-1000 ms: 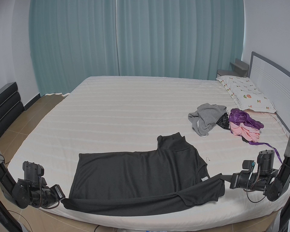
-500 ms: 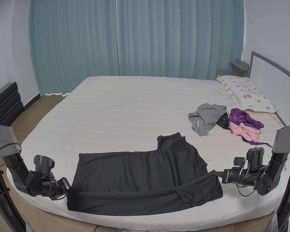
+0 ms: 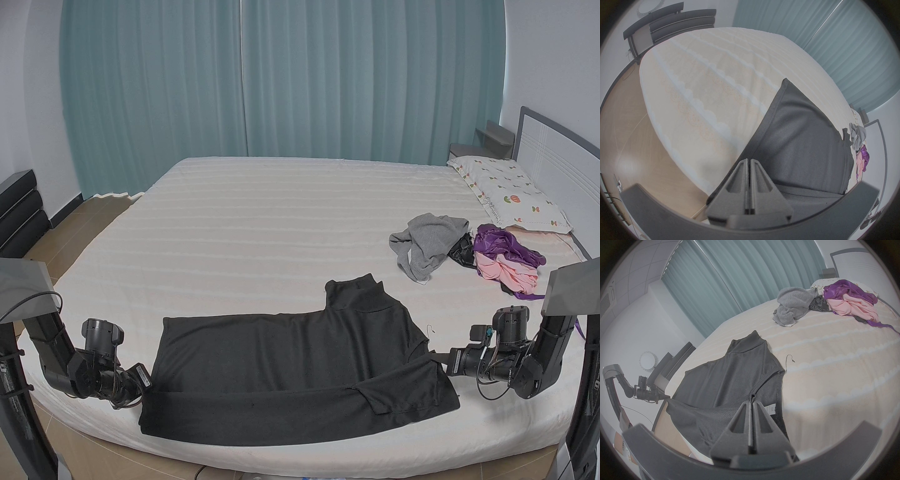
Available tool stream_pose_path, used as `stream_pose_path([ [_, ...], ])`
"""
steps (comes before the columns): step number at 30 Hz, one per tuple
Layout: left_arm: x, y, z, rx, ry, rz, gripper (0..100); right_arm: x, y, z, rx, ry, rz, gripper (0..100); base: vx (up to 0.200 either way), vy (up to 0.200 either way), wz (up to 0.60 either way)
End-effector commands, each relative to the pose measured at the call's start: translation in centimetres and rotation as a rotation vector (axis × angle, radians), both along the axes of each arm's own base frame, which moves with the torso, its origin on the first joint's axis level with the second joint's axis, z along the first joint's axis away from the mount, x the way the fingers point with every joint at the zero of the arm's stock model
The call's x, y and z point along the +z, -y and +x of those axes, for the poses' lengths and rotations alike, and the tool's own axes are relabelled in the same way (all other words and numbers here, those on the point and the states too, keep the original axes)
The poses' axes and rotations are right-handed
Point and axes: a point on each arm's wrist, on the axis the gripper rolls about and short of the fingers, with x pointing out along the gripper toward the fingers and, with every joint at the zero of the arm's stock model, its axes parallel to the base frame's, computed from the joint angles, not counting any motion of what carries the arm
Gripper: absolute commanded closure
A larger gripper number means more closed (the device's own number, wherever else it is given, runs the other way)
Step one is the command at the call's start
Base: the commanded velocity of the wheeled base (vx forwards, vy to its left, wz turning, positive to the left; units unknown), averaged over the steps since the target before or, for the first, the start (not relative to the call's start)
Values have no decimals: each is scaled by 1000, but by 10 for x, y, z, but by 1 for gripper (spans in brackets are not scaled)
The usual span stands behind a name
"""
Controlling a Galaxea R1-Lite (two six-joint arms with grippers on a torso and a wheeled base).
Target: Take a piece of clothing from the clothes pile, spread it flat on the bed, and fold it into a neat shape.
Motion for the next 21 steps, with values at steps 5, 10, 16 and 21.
stream_pose_path([
  [5, -10, 0, 8, 2, -18, 5, 100, -11, -1, 4, 3, -33, -4, 100, 0, 0, 0],
  [10, -11, 1, 8, -2, -18, 6, 0, -15, -3, 5, 8, -55, -7, 0, 0, 0, 0],
  [16, -10, 1, 8, -1, -17, 5, 0, -11, -3, 6, 9, -45, -4, 0, 0, 0, 0],
  [21, -8, 1, 9, 36, -10, -16, 0, 1, 2, 14, -11, 8, 9, 0, 0, 0, 0],
])
